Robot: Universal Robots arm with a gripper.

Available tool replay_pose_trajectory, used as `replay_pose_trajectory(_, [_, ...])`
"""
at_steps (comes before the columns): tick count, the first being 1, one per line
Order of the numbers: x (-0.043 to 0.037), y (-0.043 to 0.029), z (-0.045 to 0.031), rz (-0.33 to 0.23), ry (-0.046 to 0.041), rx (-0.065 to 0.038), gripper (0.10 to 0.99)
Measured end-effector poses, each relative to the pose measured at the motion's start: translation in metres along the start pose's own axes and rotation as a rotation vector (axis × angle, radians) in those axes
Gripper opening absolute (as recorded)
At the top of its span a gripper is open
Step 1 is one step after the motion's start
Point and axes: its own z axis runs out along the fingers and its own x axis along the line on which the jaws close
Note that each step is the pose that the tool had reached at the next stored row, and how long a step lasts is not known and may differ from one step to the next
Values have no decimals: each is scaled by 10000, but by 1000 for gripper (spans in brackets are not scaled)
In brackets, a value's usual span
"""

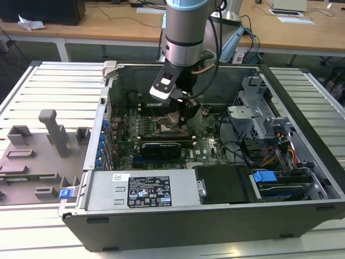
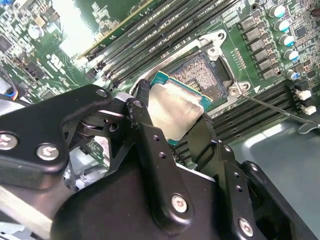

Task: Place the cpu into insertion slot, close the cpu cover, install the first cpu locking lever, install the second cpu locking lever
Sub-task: 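Place the cpu into insertion slot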

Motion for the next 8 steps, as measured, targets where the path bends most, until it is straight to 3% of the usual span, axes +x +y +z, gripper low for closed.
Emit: replay_pose_trajectory(8, [0, 0, 2, 1069, -64, 24, 541])
